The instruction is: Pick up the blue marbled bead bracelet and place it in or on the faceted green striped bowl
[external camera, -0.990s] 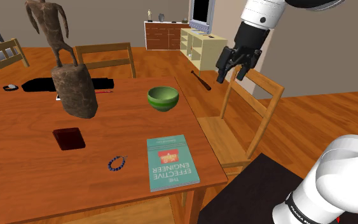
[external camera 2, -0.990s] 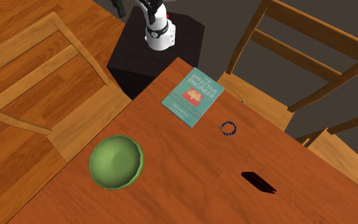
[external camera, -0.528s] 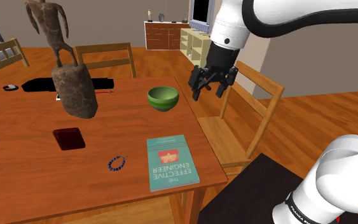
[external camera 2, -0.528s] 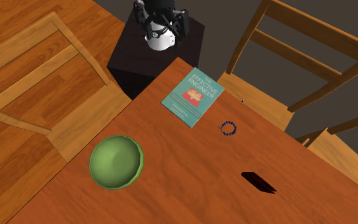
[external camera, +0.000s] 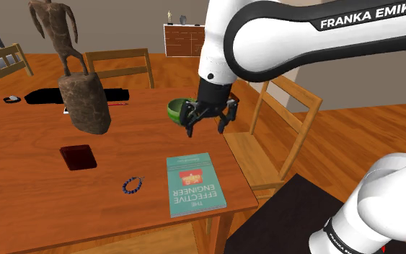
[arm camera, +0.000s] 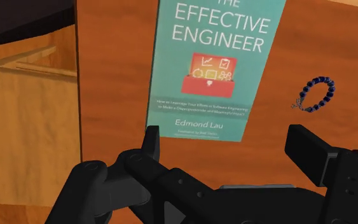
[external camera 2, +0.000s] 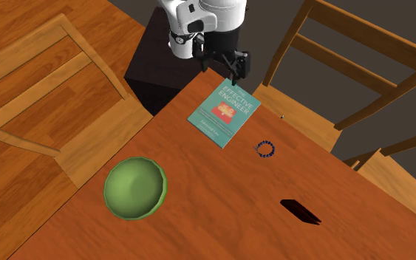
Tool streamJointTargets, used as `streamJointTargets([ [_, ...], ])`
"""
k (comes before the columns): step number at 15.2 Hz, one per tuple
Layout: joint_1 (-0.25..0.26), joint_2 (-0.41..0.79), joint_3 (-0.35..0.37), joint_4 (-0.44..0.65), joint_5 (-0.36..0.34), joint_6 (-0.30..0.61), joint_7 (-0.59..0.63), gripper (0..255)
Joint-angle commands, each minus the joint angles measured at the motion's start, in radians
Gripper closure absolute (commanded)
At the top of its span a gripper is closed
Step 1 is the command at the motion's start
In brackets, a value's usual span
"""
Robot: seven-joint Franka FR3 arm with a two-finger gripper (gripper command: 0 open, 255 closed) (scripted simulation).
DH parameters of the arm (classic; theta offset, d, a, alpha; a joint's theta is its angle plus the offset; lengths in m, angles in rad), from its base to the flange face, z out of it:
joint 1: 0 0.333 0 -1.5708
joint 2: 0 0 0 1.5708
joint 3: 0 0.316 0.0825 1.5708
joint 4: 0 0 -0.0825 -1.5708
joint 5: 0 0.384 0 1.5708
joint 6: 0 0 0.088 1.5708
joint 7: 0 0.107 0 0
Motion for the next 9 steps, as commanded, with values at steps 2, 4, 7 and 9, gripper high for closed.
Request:
streamJointTargets([
  [2, -0.017, 0.106, 0.07, 0.05, -0.021, 0.045, 0.103, 0],
  [4, -0.028, 0.182, 0.117, 0.086, -0.048, 0.074, 0.176, 0],
  [7, -0.041, 0.31, 0.182, 0.151, -0.112, 0.112, 0.297, 0],
  [9, -0.04, 0.403, 0.217, 0.201, -0.171, 0.131, 0.385, 0],
])
